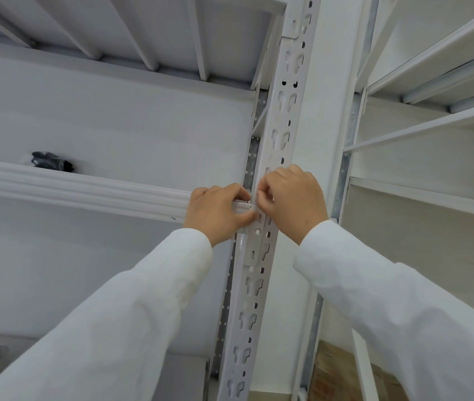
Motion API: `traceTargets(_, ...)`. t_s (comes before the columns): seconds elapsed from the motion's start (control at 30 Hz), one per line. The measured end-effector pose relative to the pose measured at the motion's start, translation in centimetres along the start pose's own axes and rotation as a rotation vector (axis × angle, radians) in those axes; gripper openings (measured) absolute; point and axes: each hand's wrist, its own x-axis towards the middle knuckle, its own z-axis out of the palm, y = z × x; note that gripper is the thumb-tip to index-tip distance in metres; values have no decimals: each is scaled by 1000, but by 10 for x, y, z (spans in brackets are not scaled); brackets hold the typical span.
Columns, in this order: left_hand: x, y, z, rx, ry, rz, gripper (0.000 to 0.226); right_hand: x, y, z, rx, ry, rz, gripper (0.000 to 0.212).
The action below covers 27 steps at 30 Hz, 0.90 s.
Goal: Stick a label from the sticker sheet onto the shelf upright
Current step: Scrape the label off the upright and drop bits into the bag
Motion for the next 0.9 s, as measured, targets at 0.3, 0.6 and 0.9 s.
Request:
traceTargets(0.3, 1, -2, 0, -5, -20, -13, 33, -1, 17, -13, 142, -80, 66, 10)
traceTargets(0.6, 1, -2, 1, -5, -7, -1, 34, 6, 12, -13, -39, -20, -131, 9)
traceTargets(0.9, 2, -5, 4, -3, -1, 1, 33, 10, 8, -5, -157, -18, -243, 32)
